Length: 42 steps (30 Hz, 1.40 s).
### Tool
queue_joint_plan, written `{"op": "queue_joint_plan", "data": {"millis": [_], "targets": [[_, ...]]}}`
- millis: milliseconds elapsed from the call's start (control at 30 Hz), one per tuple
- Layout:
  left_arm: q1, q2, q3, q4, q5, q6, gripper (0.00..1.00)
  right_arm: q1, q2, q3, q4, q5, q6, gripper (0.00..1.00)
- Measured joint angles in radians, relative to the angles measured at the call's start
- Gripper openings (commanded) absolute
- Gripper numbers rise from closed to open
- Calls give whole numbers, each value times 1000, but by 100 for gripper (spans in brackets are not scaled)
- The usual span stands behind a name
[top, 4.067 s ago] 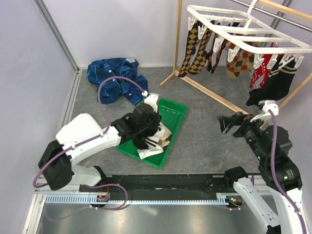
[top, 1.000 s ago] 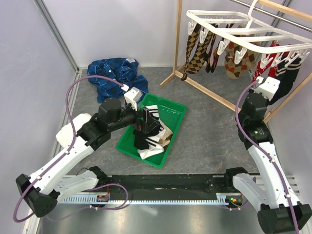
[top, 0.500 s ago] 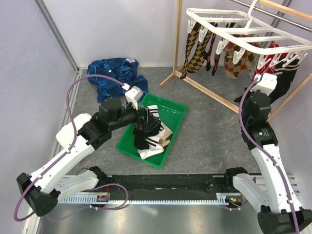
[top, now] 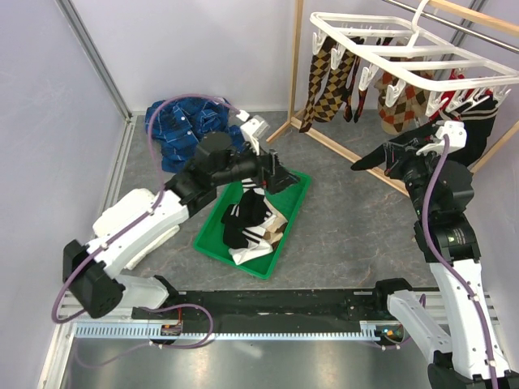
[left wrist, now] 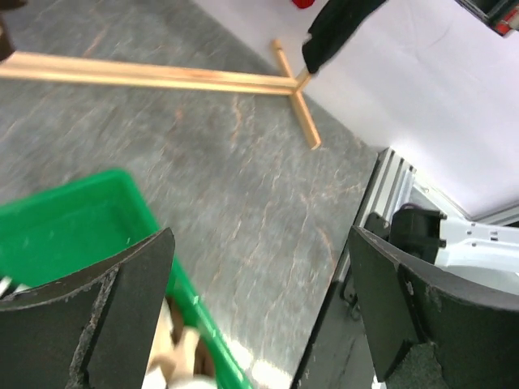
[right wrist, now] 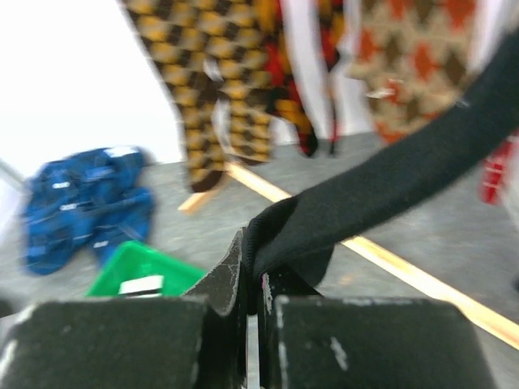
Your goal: Remove the socks clipped to the hanger
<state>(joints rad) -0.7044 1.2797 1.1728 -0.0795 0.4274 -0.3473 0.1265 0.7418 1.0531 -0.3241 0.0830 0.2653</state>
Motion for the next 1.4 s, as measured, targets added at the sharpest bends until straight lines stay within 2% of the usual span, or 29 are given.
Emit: {"op": "queue_joint_plan", "data": {"millis": [167, 333, 667, 733, 767, 800, 833, 867, 900, 933, 1000, 1033, 1133, 1233, 1400], "targets": [[-72, 109, 76, 85, 3, 21, 94, 0, -4, 26, 2, -135, 71, 0], [-135, 153, 141, 164, -3, 70, 95, 0, -4, 27, 19, -247, 140, 0], [-211, 270, 261, 229, -67, 218, 91, 0, 5, 38, 39, -429, 232, 0], [-233, 297, 267, 230, -95, 240, 79, 0, 1, 38, 40, -445, 245, 0], [-246, 312, 271, 230, -109, 248, 70, 0, -2, 38, 39, -449, 250, 0], [-256, 325, 274, 230, -118, 253, 42, 0, -5, 37, 39, -453, 255, 0], [-268, 341, 279, 230, -127, 262, 27, 0, -10, 37, 39, -457, 259, 0], [-277, 354, 283, 229, -139, 265, 2, 0, -13, 37, 39, -461, 260, 2], [-285, 366, 287, 227, -145, 272, 2, 0, -16, 37, 37, -467, 262, 12], [-292, 375, 290, 225, -151, 276, 2, 0, -19, 37, 35, -470, 264, 34], [-299, 384, 296, 223, -169, 282, 2, 0, -25, 38, 17, -467, 277, 46], [-301, 384, 296, 222, -184, 281, 2, 0, -26, 47, -12, -448, 285, 56], [-302, 383, 291, 231, -224, 281, 2, 0, -21, 114, -127, -354, 328, 64], [-307, 382, 271, 233, -288, 282, 2, 0, -11, 210, -249, -243, 355, 68], [-345, 382, 240, 232, -414, 285, 2, 0, 24, 442, -427, 11, 359, 67]]}}
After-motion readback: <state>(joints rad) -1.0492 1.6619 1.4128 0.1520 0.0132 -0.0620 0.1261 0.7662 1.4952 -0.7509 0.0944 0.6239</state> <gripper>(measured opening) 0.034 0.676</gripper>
